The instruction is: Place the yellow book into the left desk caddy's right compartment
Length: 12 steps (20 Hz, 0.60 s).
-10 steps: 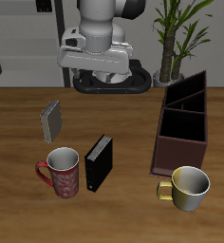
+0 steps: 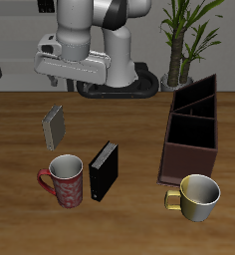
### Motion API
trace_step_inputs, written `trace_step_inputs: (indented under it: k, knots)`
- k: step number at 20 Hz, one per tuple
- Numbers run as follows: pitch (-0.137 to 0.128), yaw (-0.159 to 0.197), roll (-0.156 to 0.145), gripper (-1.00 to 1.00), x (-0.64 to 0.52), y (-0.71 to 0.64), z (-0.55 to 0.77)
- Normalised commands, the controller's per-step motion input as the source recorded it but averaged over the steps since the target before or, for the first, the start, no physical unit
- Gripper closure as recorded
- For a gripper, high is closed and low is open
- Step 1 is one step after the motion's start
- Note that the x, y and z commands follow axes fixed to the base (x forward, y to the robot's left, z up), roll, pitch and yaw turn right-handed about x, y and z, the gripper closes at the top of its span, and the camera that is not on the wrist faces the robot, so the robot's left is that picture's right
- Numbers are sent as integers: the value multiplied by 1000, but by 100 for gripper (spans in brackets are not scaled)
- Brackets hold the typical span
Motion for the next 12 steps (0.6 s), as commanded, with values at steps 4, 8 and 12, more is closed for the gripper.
trace_step_inputs:
  k: [4,8,12]
  knots:
    - [-36,21,30,-100,-210,-402,-153]
    - [-20,51,-52,-100,-220,-506,-286]
    - [6,-12,-47,-100,-149,-270,-415]
